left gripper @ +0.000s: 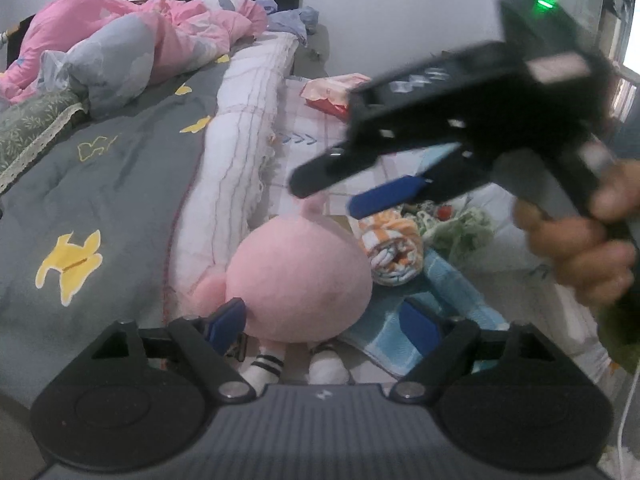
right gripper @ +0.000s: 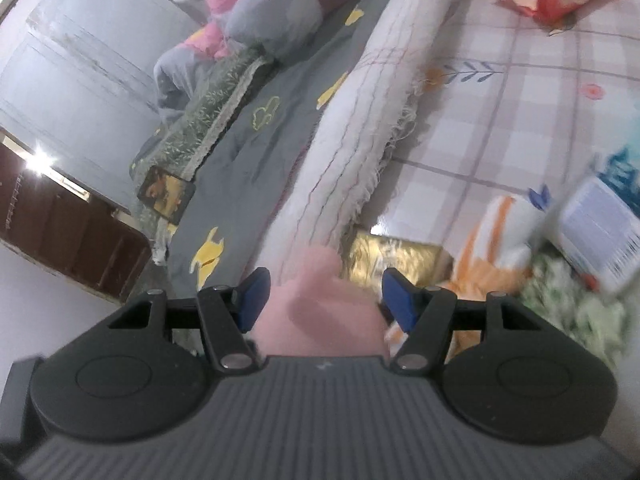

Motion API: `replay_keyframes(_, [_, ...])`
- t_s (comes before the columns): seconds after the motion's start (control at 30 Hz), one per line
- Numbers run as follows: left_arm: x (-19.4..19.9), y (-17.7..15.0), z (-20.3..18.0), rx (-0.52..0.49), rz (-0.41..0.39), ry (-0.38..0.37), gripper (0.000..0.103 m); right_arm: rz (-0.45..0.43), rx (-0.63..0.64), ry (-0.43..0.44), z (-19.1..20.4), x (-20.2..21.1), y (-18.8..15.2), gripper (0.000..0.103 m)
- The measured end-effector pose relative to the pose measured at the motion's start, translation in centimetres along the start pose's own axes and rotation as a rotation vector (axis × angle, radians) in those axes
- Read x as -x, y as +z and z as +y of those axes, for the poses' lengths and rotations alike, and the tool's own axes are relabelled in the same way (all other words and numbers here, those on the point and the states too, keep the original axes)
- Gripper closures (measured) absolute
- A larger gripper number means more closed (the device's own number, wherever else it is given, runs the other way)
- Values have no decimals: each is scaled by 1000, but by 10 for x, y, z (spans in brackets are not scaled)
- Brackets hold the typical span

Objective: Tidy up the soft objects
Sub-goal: 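Reach the right gripper to the pink plush toy and grasp it, then lift the pink plush toy with the right gripper toward the box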

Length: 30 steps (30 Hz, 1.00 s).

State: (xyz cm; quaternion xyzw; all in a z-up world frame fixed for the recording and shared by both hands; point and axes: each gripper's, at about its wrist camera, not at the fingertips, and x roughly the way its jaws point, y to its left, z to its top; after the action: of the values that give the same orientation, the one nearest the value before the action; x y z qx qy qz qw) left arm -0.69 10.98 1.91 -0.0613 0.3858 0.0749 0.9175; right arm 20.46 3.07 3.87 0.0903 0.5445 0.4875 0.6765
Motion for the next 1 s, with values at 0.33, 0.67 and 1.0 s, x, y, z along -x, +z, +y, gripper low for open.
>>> replay_keyframes(0.33, [-16, -2, -2, 11, -14, 70, 16, 0, 23, 7, 9, -22, 2, 83])
replay_keyframes(0.67, [-3, -3, 13, 103, -17, 28, 15, -2, 43, 73, 36, 8, -11, 88])
replay_keyframes(1.0, [53, 22, 5, 64, -154, -12, 15, -123, 123, 168, 77, 76, -13, 89])
